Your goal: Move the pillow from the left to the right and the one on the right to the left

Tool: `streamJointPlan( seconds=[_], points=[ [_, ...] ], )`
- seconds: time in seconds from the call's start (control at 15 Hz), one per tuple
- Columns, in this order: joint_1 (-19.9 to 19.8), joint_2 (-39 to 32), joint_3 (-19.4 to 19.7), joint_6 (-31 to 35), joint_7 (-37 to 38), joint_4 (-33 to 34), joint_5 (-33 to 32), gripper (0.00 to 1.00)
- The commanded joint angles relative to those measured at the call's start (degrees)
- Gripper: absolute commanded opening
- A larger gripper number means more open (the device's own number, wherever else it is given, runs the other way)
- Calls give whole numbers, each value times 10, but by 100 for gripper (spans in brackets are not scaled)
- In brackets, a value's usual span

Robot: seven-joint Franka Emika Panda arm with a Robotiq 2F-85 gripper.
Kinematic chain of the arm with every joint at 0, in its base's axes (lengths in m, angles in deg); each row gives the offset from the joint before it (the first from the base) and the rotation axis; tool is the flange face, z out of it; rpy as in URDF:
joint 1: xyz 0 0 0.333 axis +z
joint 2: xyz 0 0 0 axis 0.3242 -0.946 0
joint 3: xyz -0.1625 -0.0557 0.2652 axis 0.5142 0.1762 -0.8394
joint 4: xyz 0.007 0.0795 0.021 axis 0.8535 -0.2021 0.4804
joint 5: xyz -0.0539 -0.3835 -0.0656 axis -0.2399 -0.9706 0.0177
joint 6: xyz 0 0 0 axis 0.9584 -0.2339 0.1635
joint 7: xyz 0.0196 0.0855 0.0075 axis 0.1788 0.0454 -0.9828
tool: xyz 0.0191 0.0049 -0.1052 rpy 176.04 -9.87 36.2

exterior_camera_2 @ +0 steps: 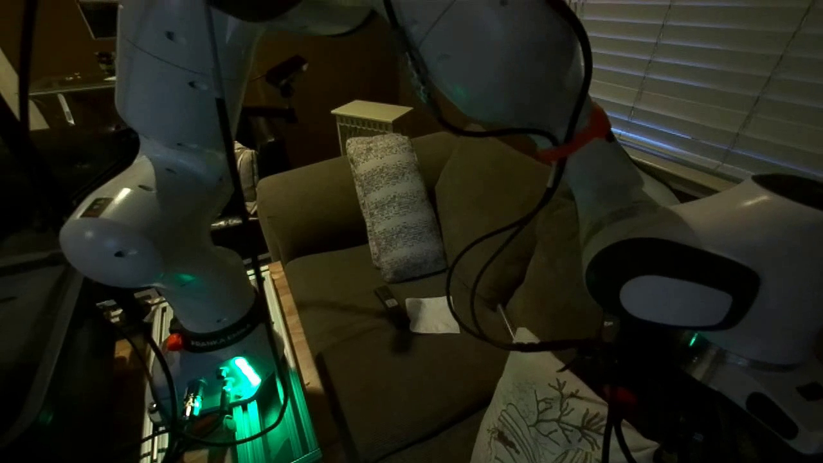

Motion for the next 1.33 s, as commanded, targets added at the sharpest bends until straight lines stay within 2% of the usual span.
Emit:
streamJointPlan(
  seconds=[0.0, 0.27, 0.4, 0.8, 1.0, 1.13, 1.27],
  points=[
    [-22, -39, -6, 4, 7, 64, 27, 2],
    [-35, -54, -6, -3, 15, 102, 33, 4],
    [-38, -61, -9, -7, 21, 118, 38, 33],
    [-34, -55, -33, -24, 31, 148, 59, 73],
    [-25, -44, -56, -61, 28, 150, 73, 95],
    [-13, -46, -66, -96, 39, 159, 76, 100],
    [4, -52, -73, -125, 57, 168, 75, 100]
  ],
)
